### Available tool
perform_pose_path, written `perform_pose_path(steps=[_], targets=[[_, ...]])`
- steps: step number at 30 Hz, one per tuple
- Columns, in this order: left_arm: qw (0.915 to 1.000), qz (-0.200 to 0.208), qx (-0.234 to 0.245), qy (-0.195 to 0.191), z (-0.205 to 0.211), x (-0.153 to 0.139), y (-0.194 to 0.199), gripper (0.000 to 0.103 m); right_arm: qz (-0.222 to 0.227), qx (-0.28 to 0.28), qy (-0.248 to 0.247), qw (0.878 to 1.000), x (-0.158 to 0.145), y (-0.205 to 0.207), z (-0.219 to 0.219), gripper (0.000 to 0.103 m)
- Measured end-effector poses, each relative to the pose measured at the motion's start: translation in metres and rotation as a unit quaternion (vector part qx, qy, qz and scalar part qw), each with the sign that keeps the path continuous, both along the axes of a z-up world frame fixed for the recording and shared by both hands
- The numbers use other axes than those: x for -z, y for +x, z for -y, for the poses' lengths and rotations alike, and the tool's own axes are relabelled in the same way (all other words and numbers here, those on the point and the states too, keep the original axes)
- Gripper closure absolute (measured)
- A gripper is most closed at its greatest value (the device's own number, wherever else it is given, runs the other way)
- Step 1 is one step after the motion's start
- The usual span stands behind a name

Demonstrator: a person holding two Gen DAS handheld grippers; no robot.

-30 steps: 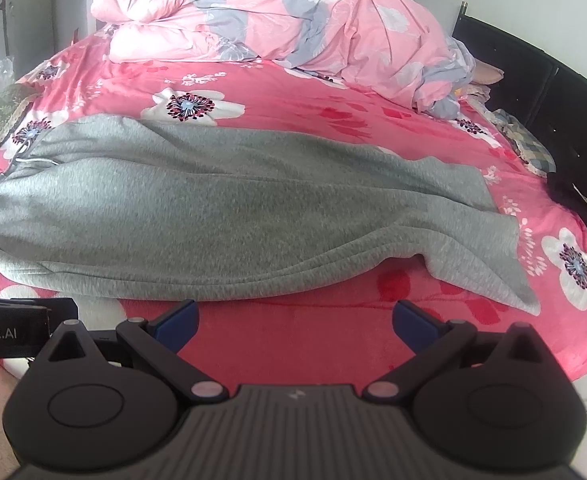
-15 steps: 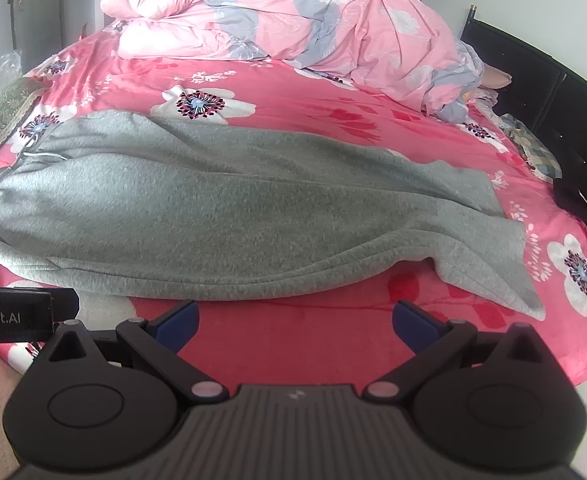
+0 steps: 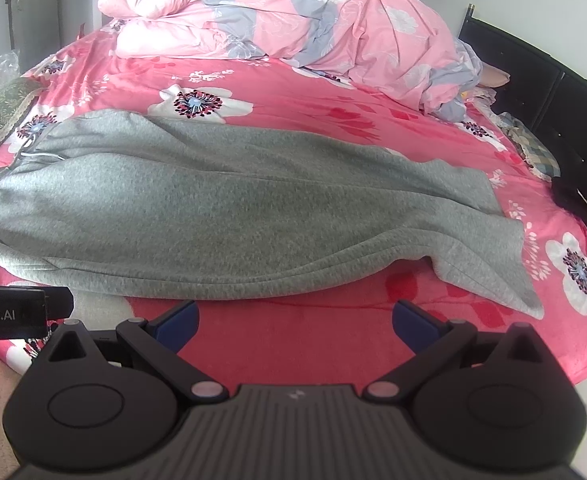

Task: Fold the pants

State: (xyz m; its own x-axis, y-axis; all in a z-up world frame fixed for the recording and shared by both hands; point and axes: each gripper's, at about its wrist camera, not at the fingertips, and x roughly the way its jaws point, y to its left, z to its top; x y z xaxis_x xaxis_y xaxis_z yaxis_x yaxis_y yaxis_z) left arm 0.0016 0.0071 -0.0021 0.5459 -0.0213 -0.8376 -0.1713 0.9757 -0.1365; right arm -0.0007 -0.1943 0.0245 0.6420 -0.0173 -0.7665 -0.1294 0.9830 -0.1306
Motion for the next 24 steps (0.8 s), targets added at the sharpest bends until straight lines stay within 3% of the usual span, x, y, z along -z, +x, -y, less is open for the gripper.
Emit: perform_pose_path(steps=[14,24], targets=[[1.0000,-0.002,-0.008,0.003,-0.006,0.000,0.002,0.000,0.000,0.005,0.000,1.000,0.001,0.003,0.007,0.000],[0.9985,0.005,-0.052,0.017,-0.019,0.002,0.008,0.000,0.016,0.022,0.034,0.999,0.003,0.013,0.025,0.000]])
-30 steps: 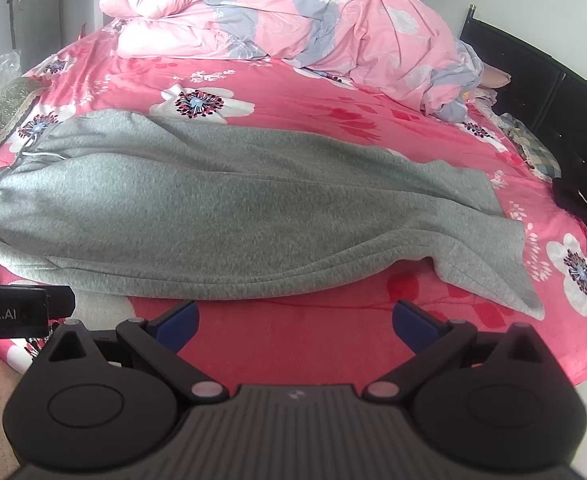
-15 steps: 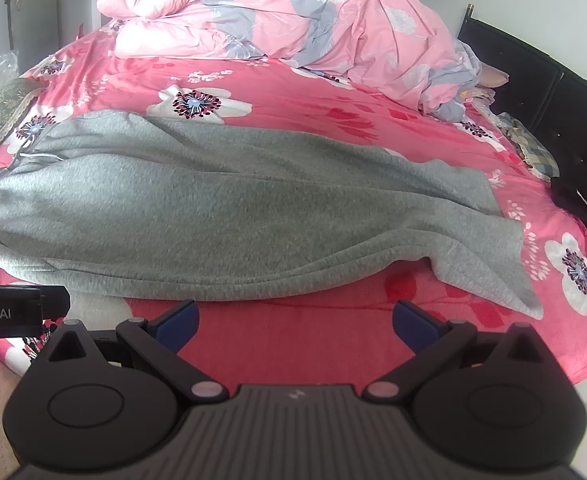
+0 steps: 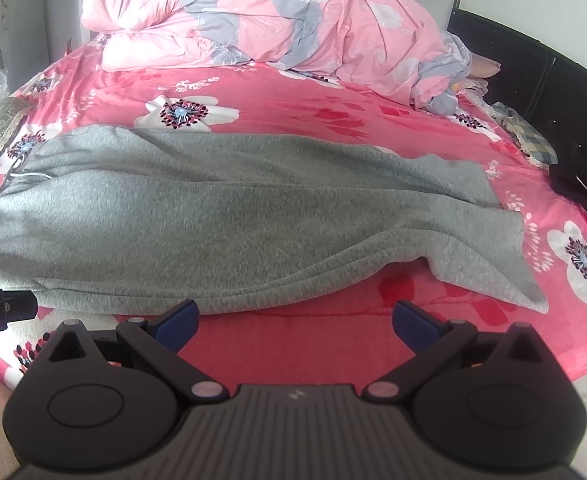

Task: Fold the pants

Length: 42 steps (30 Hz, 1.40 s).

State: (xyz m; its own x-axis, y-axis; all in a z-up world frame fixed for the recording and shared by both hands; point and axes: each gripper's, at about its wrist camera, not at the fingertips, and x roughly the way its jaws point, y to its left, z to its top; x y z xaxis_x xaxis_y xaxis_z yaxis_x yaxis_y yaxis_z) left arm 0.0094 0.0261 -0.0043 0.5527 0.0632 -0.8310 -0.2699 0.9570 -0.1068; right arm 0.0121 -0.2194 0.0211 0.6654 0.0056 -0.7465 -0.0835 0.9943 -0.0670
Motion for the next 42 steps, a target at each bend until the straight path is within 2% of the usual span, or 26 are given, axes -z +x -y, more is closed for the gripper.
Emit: perform_pose_path(steps=[4,9,12,16,19,24,28,31,33,35,40,42], targets=[[0.9995,0.010,-0.029,0.005,-0.010,0.004,0.002,0.000,0.010,0.006,0.027,1.000,0.002,0.006,0.018,0.000],[0.9969,0.056,-0.049,-0.025,-0.023,0.006,-0.001,0.000,0.022,0.030,0.089,0.995,0.007,0.017,0.050,0.000],[0.9930,0.087,-0.051,-0.061,-0.033,0.008,-0.003,0.000,0.021,0.048,0.114,0.992,0.012,0.022,0.067,0.000],[0.9913,0.112,-0.041,-0.057,-0.038,0.013,-0.001,0.000,0.019,0.077,0.138,0.987,0.023,0.025,0.091,0.000],[0.9936,0.096,-0.041,-0.043,-0.045,0.021,0.007,0.000,0.010,0.090,0.171,0.981,0.032,0.028,0.109,0.000],[0.9905,0.052,-0.100,-0.079,-0.077,0.040,0.018,0.000,-0.032,0.126,0.239,0.962,0.055,0.044,0.141,0.000],[0.9834,0.028,-0.140,-0.111,-0.099,0.056,0.025,0.000,-0.052,0.145,0.269,0.951,0.068,0.056,0.160,0.000],[0.9725,0.008,-0.173,-0.156,-0.112,0.071,0.033,0.000,-0.054,0.165,0.290,0.941,0.077,0.063,0.179,0.000],[0.9650,0.000,-0.190,-0.180,-0.116,0.079,0.037,0.000,-0.055,0.191,0.311,0.929,0.084,0.066,0.198,0.000],[0.9633,0.005,-0.195,-0.184,-0.118,0.081,0.040,0.000,-0.050,0.222,0.338,0.913,0.091,0.068,0.223,0.000],[0.9705,0.000,-0.188,-0.151,-0.114,0.079,0.049,0.000,-0.012,0.309,0.419,0.854,0.119,0.066,0.296,0.000],[0.9712,-0.004,-0.189,-0.144,-0.115,0.081,0.051,0.000,-0.014,0.338,0.446,0.828,0.135,0.070,0.318,0.000]])
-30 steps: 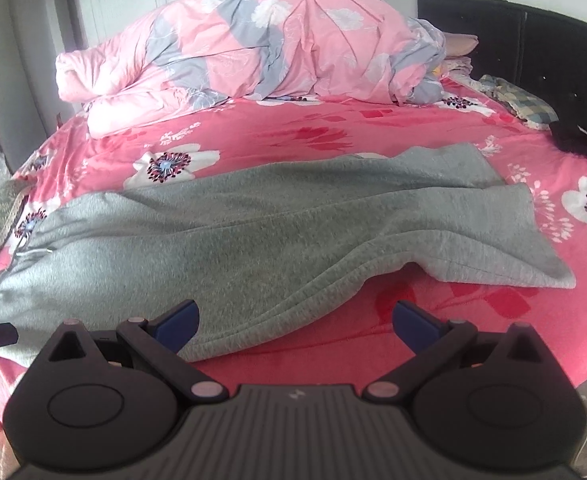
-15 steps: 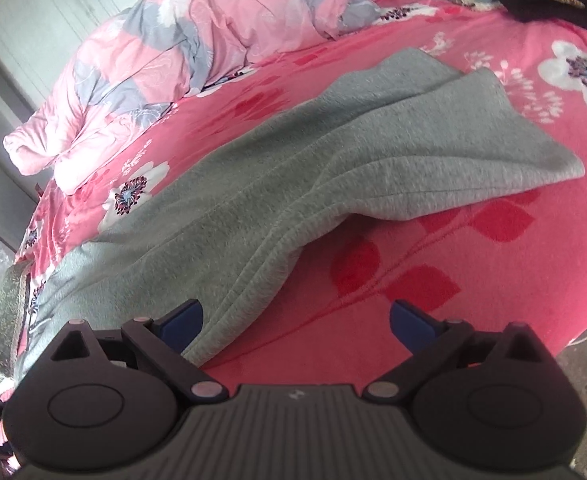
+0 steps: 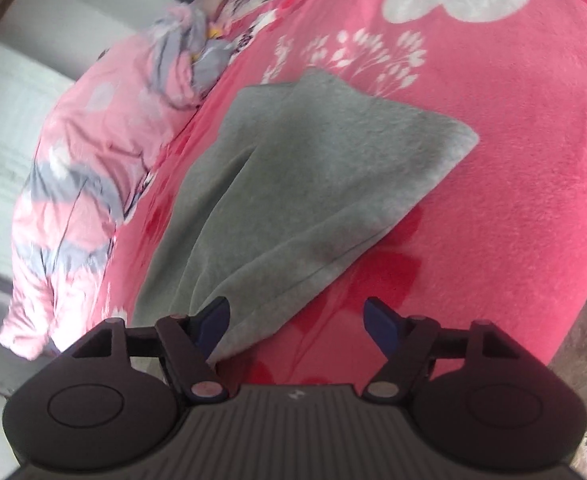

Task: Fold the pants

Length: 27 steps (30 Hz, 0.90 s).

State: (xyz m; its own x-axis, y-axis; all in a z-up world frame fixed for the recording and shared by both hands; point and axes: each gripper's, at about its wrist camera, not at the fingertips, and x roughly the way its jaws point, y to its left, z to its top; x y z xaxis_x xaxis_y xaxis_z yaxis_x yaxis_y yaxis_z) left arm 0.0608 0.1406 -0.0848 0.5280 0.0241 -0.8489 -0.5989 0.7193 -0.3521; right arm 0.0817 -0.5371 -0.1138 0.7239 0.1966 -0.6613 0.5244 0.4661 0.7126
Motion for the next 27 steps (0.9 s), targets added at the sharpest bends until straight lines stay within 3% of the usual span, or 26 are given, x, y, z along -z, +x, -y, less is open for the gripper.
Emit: perform_pose_path(steps=[4,8,11,14,17,19,22,27], targets=[[0.9997,-0.023,0.007,-0.004,-0.002,0.007,0.008,0.000,0.001,0.044,0.053,0.998,0.029,0.010,0.024,0.000],[0.9994,-0.030,0.016,0.007,-0.002,0.004,0.014,0.000,-0.004,0.051,0.011,0.999,0.031,0.025,0.029,0.000],[0.9987,-0.010,0.028,0.041,0.002,-0.011,0.012,0.000,-0.007,0.042,-0.046,0.998,0.006,0.030,0.024,0.000],[0.9982,0.032,0.029,0.041,0.003,-0.035,-0.004,0.000,0.013,0.038,-0.120,0.992,-0.037,0.019,0.018,0.000],[0.9966,0.063,0.033,0.041,0.006,-0.057,-0.025,0.000,0.043,0.032,-0.132,0.990,-0.070,-0.008,0.024,0.000],[0.9960,0.072,0.032,0.043,0.006,-0.065,-0.039,0.000,0.038,0.033,-0.135,0.990,-0.079,-0.031,0.031,0.000],[0.9970,0.056,0.031,0.044,0.002,-0.055,-0.049,0.000,0.008,0.047,-0.131,0.990,-0.064,-0.062,0.041,0.000],[0.9995,0.000,0.031,0.009,-0.009,-0.020,-0.049,0.000,-0.097,0.074,-0.022,0.992,0.020,-0.096,0.062,0.000]])
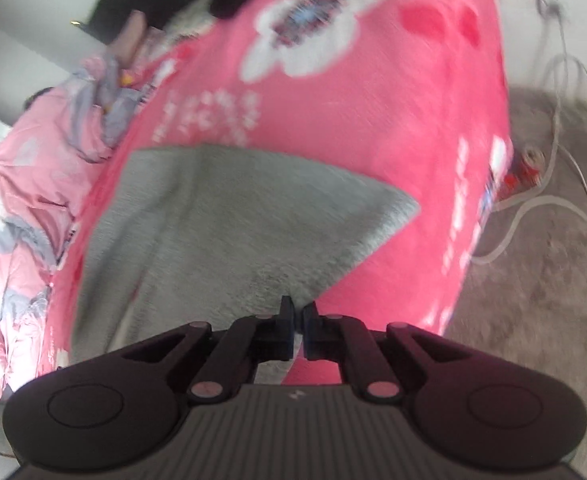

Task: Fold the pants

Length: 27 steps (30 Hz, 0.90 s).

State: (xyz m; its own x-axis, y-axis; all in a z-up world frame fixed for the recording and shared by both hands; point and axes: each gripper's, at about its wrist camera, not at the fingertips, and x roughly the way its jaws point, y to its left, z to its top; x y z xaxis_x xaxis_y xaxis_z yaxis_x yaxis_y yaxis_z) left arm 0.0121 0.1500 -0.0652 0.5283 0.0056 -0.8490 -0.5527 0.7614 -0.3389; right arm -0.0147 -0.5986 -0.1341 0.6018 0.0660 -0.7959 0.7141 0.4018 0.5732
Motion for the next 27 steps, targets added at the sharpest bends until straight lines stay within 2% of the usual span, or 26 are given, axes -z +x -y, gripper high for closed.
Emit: perform_pose_path(steps=[2,7,10,12,14,16,17,19,21,23,27], targets=[[1.0000,0.003,0.002,-0.008,-0.003,-0.002,-0.003,0.000,-0.007,0.021,-0.002,1.000,0.003,-0.008,0.003,0.000],[0.9991,0.036,-0.016,-0.017,-0.019,-0.020,-0.017,0.000,-0.012,0.075,-0.080,0.994,-0.028,-0.024,0.017,0.000],[0.9960,0.058,-0.066,-0.019,-0.035,-0.027,-0.024,0.000,0.021,0.082,-0.121,0.989,-0.052,-0.030,0.015,0.000],[0.9916,0.061,-0.103,-0.049,-0.051,-0.024,-0.024,0.000,0.060,0.054,-0.111,0.991,-0.060,-0.022,0.005,0.000],[0.9790,0.062,-0.156,-0.116,-0.072,-0.012,-0.024,0.000,0.083,0.004,-0.078,0.994,-0.061,-0.003,-0.009,0.000],[0.9606,0.069,-0.203,-0.177,-0.089,0.003,-0.022,0.000,0.094,-0.050,-0.032,0.994,-0.054,0.025,-0.029,0.000],[0.9529,0.070,-0.221,-0.195,-0.097,0.009,-0.021,0.000,0.092,-0.071,-0.016,0.993,-0.048,0.038,-0.039,0.000],[0.9462,0.069,-0.241,-0.205,-0.107,0.016,-0.014,0.000,0.081,-0.107,0.011,0.991,-0.036,0.063,-0.063,0.000],[0.9457,0.067,-0.246,-0.202,-0.112,0.017,-0.004,0.000,0.077,-0.133,0.032,0.988,-0.026,0.082,-0.083,0.000],[0.9498,0.064,-0.242,-0.187,-0.114,0.016,0.008,0.000,0.071,-0.152,0.043,0.985,-0.019,0.095,-0.100,0.000],[0.9663,0.043,-0.218,-0.131,-0.111,0.010,0.034,0.000,0.058,-0.179,0.042,0.981,-0.014,0.110,-0.121,0.000]])
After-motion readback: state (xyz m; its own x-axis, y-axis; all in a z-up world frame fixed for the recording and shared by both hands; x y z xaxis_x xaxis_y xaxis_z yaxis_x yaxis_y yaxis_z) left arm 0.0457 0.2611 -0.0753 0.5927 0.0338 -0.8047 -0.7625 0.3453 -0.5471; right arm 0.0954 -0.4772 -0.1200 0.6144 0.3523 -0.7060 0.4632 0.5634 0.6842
